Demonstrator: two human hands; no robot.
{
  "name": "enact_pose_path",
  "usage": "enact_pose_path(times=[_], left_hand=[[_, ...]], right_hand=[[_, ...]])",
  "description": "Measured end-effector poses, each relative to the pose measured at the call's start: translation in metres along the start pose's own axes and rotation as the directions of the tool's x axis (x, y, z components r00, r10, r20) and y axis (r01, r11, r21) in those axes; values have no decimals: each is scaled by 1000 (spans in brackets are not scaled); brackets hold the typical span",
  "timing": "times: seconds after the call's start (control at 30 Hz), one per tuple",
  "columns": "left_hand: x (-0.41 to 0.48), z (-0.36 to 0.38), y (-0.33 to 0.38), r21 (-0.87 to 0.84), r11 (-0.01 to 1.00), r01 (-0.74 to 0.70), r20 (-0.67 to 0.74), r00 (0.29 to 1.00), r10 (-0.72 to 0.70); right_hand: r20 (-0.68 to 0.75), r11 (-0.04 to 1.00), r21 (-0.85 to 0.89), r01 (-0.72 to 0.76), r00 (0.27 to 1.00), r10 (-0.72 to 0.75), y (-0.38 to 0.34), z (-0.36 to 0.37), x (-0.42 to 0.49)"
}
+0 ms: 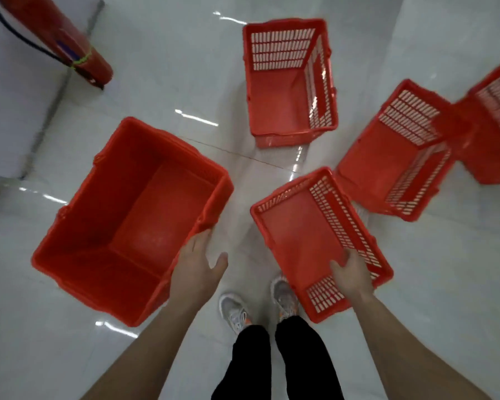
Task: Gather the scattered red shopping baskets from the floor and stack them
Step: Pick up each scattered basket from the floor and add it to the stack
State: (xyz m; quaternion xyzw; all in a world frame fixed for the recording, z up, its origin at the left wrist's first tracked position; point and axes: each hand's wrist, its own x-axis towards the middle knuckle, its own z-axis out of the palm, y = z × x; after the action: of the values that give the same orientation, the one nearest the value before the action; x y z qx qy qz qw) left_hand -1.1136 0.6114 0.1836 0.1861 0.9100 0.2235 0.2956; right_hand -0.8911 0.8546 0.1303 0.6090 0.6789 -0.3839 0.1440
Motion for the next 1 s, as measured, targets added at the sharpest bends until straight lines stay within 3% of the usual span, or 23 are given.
enact_pose_path(times=[0.1,0.23,0.43,0.57,0.73,1.0], left_hand=[[38,45,35,106,984,-140,114,985,128],[85,112,63,182,963,-201,172,970,170],[179,197,72,348,878,-330,188,941,280],[225,245,72,356,895,-269,69,963,261],[234,277,41,354,906,-232,151,970,189],[155,232,20,264,949,-171,-46,981,190]], right_hand=[[-28,987,86,-137,990,140,72,-4,1],[-53,957,146,-250,964,260,156,11,12],[-73,900,331,-284,943,324,229,69,57],[-180,834,502,-229,915,360,247,114,85],[-276,815,548,-185,881,385,266,144,92],[-367,846,496,-195,836,408,252,72,73]])
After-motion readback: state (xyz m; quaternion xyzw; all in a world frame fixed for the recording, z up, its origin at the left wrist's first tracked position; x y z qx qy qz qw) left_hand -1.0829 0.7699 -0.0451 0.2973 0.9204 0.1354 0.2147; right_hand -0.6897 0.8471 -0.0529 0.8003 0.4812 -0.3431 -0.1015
